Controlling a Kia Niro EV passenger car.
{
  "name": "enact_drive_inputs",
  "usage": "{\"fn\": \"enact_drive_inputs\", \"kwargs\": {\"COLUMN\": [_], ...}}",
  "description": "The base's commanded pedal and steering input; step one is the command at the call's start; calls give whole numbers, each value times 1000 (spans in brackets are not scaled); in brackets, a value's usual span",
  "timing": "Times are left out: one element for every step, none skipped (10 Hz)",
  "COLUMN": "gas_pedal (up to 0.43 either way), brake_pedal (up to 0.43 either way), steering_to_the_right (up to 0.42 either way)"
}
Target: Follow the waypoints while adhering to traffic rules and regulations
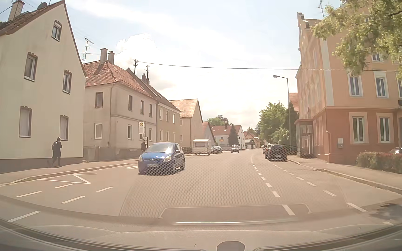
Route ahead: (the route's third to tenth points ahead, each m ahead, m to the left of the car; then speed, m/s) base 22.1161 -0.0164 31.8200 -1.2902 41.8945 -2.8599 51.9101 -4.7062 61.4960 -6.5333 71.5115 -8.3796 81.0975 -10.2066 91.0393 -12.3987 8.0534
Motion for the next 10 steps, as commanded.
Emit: {"fn": "enact_drive_inputs", "kwargs": {"gas_pedal": [370, 370, 378, 398, 398, 398, 398, 398, 390, 358], "brake_pedal": [0, 0, 0, 0, 0, 0, 0, 0, 0, 0], "steering_to_the_right": [36, 38, 39, 42, 43, 43, 43, 41, 39, 37]}}
